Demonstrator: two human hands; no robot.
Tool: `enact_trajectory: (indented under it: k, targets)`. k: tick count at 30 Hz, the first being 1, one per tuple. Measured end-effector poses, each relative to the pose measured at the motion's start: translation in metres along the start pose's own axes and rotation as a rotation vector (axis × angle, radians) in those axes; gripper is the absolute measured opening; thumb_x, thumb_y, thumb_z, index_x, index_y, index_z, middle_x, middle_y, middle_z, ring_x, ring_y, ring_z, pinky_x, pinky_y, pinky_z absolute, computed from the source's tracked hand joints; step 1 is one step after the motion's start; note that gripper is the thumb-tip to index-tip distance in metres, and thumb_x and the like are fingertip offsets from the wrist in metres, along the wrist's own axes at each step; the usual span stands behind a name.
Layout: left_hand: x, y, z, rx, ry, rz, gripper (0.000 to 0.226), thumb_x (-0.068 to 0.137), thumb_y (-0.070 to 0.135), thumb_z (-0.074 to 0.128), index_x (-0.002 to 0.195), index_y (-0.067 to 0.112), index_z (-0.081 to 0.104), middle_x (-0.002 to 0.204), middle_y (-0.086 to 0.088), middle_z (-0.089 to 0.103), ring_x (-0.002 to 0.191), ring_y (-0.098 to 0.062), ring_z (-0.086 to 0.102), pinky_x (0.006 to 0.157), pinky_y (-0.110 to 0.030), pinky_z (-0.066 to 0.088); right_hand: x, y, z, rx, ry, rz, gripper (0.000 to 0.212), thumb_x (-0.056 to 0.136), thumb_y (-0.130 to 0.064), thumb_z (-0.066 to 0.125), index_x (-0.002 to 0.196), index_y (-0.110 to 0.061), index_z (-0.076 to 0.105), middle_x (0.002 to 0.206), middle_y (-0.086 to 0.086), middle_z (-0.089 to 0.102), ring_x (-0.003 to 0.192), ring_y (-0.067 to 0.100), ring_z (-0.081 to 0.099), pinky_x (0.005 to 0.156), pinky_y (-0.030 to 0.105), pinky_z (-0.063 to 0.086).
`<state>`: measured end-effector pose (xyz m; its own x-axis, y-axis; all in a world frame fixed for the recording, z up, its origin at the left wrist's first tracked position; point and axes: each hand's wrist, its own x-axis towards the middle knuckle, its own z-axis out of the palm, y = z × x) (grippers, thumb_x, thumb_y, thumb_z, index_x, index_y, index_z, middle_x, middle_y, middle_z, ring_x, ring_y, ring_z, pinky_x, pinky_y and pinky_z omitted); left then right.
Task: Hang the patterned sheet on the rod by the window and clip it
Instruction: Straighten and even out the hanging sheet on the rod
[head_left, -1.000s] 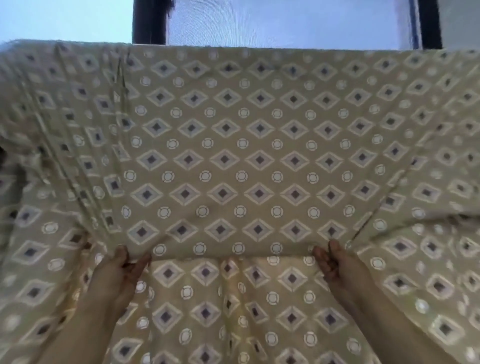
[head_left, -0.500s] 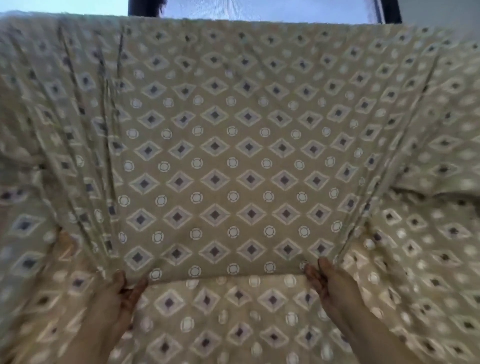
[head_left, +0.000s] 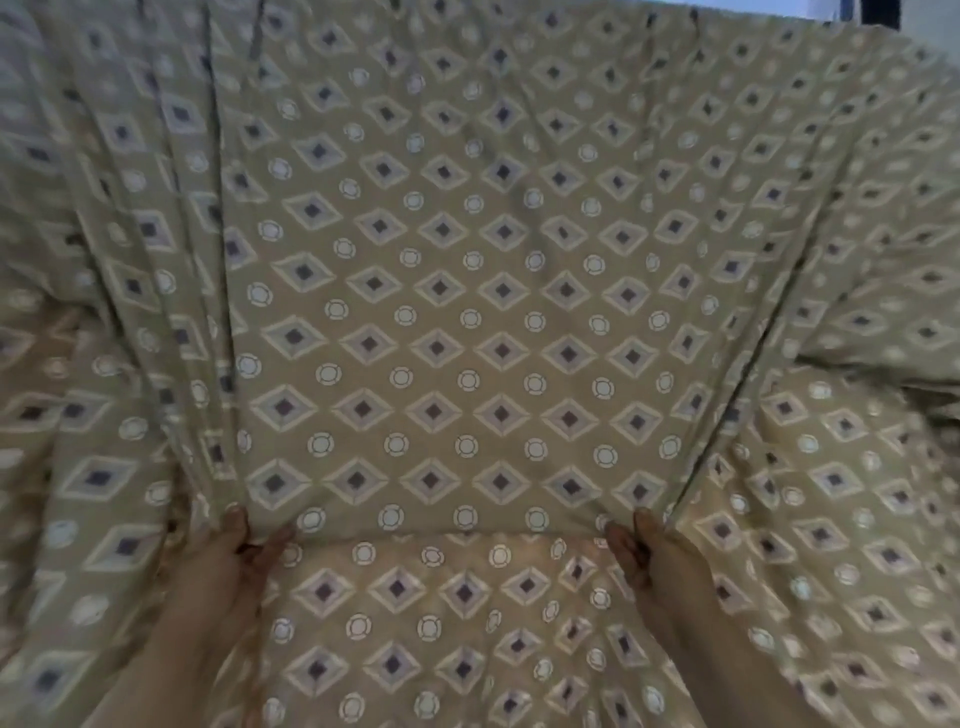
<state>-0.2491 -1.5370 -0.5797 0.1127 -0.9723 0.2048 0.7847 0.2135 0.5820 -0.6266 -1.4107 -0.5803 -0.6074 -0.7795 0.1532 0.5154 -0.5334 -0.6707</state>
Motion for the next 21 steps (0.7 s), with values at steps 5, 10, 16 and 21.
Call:
enact_trajectory:
  k: [5, 10, 16, 21]
  targets:
    - [-0.018, -0.001, 0.006, 0.055, -0.086, 0.05, 0.05, 0.102, 0.012, 0.037, 0.073, 0.019, 0.077, 0.073, 0.01, 0.075, 0.069, -0.007, 0.072, 0.065, -0.033, 0.059, 0.001, 0.0, -0.006, -0.005, -0.006, 0.026, 0.014, 0.097, -0.007, 0.054, 0.096, 0.005, 0.061, 0.067, 0.011, 0.073, 0.058, 0.015, 0.071, 0.054, 0.024, 0.059]
    - [-0.025, -0.028, -0.018, 0.049, -0.07, 0.002, 0.053, 0.102, 0.02, 0.038, 0.067, 0.013, 0.078, 0.109, -0.019, 0.065, 0.072, -0.021, 0.072, 0.062, -0.036, 0.059, -0.001, 0.016, -0.034, -0.013, 0.028, 0.066, 0.01, 0.096, -0.004, 0.054, 0.099, 0.004, 0.06, 0.066, 0.01, 0.073, 0.057, 0.016, 0.071, 0.053, 0.025, 0.059]
    - [-0.03, -0.053, -0.057, 0.043, 0.02, -0.077, 0.033, 0.103, 0.017, 0.038, 0.087, 0.009, 0.065, 0.112, -0.009, 0.065, 0.071, -0.011, 0.071, 0.052, -0.03, 0.06, -0.009, 0.046, -0.071, -0.037, 0.084, 0.113, 0.011, 0.096, -0.005, 0.055, 0.097, 0.005, 0.061, 0.064, 0.01, 0.072, 0.055, 0.016, 0.07, 0.049, 0.024, 0.057]
    - [-0.047, -0.065, -0.076, 0.1, 0.011, -0.049, 0.056, 0.103, 0.013, 0.036, 0.068, 0.019, 0.078, 0.082, 0.001, 0.076, 0.066, -0.011, 0.072, 0.053, -0.027, 0.059, -0.011, 0.066, -0.09, -0.041, 0.091, 0.132, 0.012, 0.095, -0.002, 0.055, 0.102, 0.005, 0.059, 0.065, 0.01, 0.073, 0.056, 0.018, 0.071, 0.049, 0.025, 0.057]
